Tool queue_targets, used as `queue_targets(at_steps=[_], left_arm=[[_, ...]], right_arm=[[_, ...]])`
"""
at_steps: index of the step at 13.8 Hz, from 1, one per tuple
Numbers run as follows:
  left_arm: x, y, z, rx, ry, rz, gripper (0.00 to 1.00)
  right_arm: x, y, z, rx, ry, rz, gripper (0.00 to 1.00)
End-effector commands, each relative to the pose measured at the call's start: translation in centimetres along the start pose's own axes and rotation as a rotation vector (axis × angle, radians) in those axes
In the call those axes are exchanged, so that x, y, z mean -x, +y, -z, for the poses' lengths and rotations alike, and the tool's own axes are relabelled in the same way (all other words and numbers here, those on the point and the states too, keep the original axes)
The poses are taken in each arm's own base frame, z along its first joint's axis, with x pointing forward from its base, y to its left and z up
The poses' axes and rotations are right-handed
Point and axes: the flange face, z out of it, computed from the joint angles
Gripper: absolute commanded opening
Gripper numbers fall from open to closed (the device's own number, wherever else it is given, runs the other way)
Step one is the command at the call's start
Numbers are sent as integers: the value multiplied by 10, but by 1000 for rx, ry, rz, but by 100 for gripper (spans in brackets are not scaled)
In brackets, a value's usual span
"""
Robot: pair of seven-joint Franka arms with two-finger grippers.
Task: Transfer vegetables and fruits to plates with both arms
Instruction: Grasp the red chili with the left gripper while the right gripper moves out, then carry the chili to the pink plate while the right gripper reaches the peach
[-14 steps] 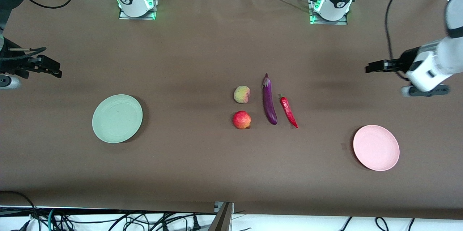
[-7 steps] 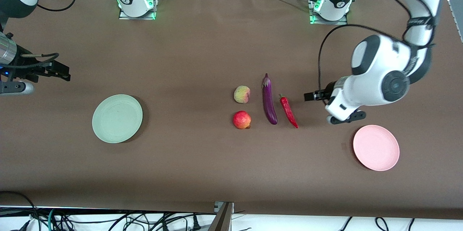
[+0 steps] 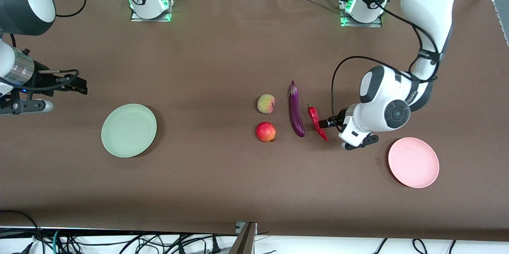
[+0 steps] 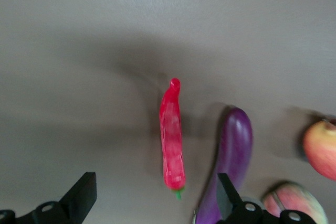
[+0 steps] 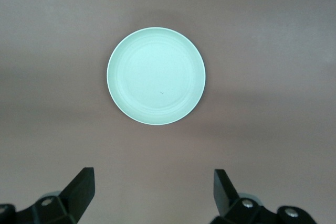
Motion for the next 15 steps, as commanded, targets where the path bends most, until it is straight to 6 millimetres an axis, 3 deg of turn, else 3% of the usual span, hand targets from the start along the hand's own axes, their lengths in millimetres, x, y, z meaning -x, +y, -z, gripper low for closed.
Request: queue_targets(at_steps=[1,3,7,9,10,11,12,15], left_arm=[[18,-3,-42,-8,35,9,100],[24,-6,-59,-5,50,22,100],[28,1,-86,-16,24,46,75],[30,1,-88,-20,19,52,54],[29,2,-88,-20,18,53,38],[29,2,-88,-19,20,52,16],[29,2,-84,-18,20,53,5],[23,-3,-69,-8,35,60,0]], right_arm=[[-8,-10,-14,-14,-18,7,100],[-15,-31,-19,-12,-6,28,100],[-27,-69,-43,-42,-33,41,100],[-35,-97,-52,-61,-15,-26,100],[-37,-119,-58,-58,-16,-39,100],[-39,-141,-69,-51,-27,-52,100],[-39,-163,-76,-46,-29,-70,100],[-32,-248,-92,-35,0,-94,100]])
